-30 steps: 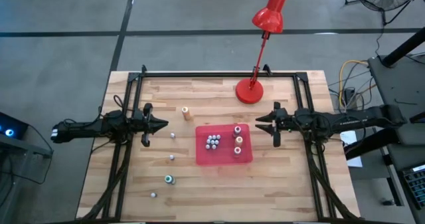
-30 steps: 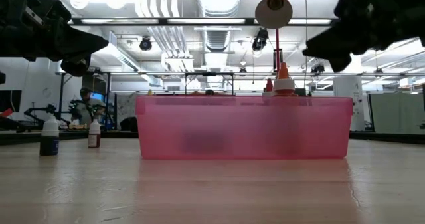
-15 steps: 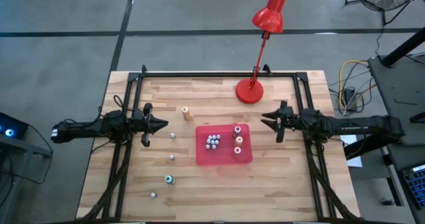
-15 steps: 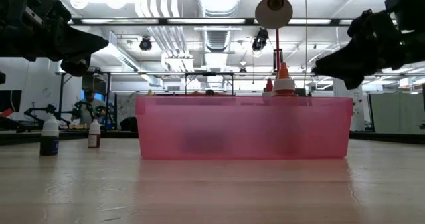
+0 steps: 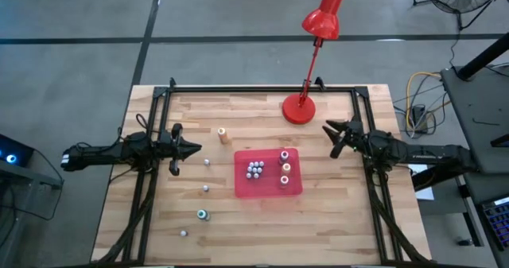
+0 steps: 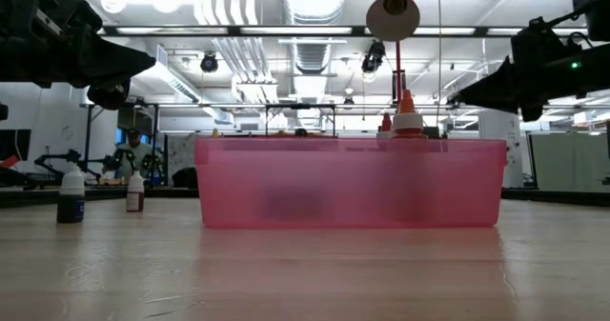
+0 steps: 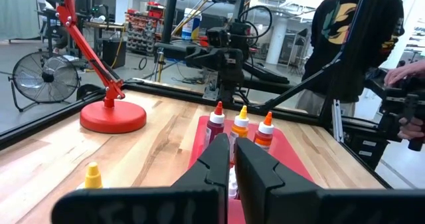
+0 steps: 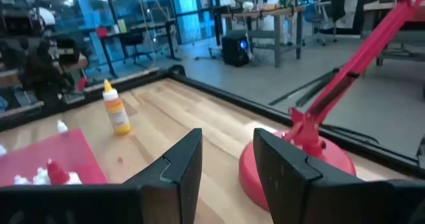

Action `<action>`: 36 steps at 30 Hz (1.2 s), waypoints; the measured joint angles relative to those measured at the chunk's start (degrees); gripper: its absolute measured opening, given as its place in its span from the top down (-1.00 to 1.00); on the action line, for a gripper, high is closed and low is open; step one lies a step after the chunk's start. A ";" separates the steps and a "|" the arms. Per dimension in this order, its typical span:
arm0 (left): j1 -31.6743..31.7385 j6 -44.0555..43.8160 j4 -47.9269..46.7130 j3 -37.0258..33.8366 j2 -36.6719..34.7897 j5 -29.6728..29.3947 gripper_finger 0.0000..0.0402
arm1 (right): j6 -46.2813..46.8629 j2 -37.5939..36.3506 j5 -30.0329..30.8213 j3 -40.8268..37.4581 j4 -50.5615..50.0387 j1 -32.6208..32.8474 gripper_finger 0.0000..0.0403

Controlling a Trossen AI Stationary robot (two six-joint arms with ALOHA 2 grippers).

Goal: Pick & Place food coloring
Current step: Put the large yellow food coloring bottle into the red bin

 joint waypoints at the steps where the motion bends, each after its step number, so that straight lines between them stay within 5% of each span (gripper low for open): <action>1: 0.00 0.00 0.00 0.00 0.00 0.00 1.00 | -0.07 -1.13 -0.14 0.01 -1.41 0.00 0.37; 14: -0.01 0.00 0.00 0.00 0.00 0.00 1.00 | -4.87 -9.61 -0.61 0.02 -1.50 0.04 0.37; 36: -0.01 0.00 -0.02 0.00 0.00 0.00 1.00 | -5.92 -8.70 -0.61 0.07 -1.54 0.07 0.37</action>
